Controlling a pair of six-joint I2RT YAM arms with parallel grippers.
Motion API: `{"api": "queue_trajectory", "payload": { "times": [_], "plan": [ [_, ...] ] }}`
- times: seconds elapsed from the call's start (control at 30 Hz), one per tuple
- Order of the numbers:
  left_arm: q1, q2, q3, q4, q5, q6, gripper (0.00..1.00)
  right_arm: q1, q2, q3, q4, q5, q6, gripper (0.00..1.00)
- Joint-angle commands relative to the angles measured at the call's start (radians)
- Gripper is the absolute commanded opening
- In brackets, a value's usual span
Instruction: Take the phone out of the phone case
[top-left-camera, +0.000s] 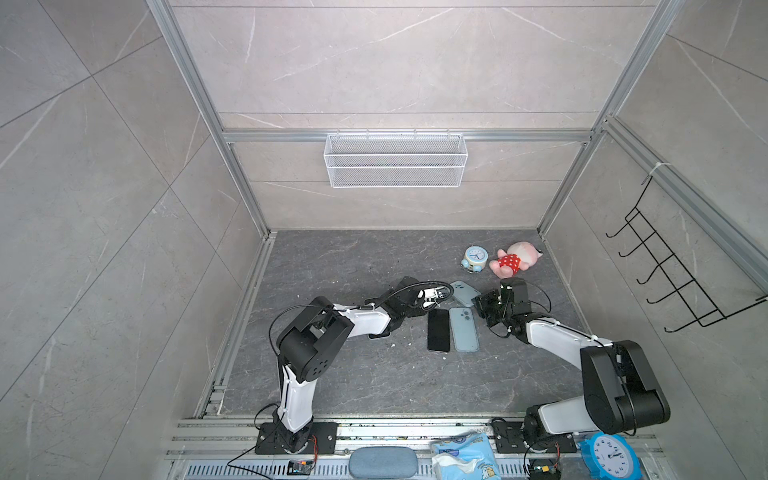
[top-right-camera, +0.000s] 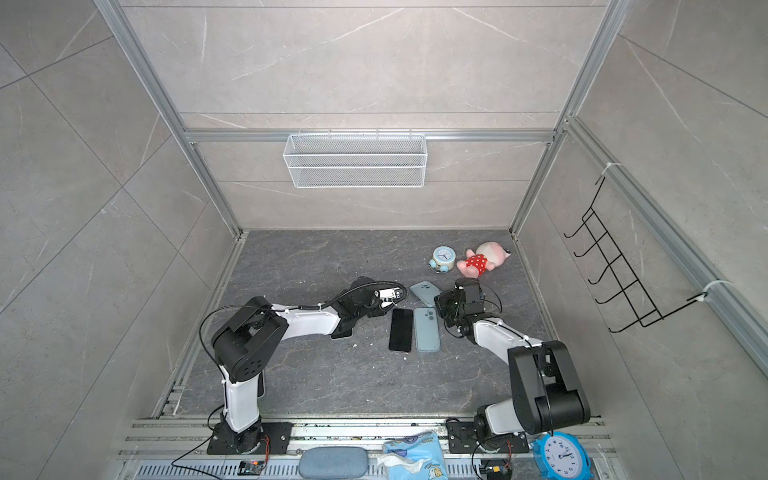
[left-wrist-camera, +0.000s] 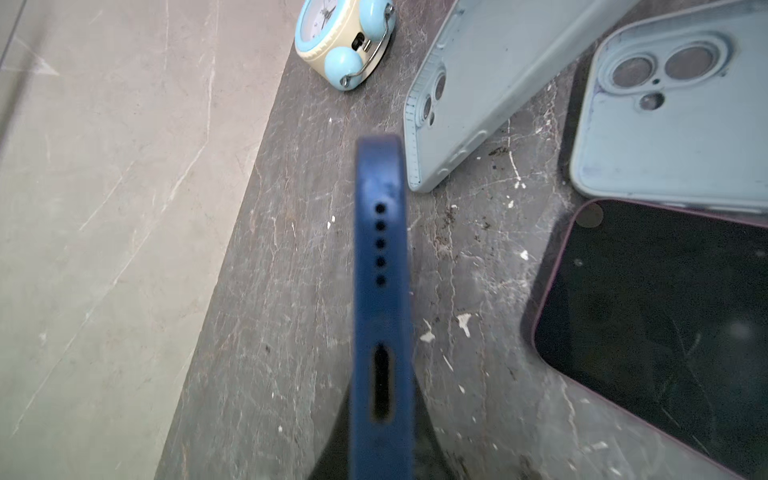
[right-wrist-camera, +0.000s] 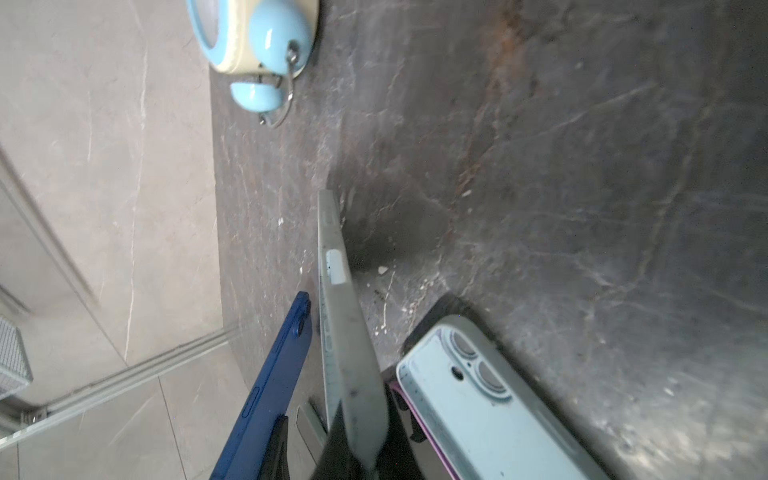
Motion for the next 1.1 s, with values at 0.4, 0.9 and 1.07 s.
{"api": "queue_trajectory", "payload": {
  "times": [0.4,0.9,1.07],
  "plan": [
    [0.081,0.26,0.215,0.201,0.192,0.359,0.0,0.002,0.282,0.142,0.167,0.039,0.18,0.26],
    [0.089,0.247,0.144,0.364,0.106,0.297,0.57,-0.039,0.15,0.173,-0.076,-0.1,-0.025,0.78],
    [0.093,0.109,0.043,0.429,0.072,0.142,0.61,-0.104,0.012,0.165,-0.259,-0.147,-0.298,0.78]
  ]
}}
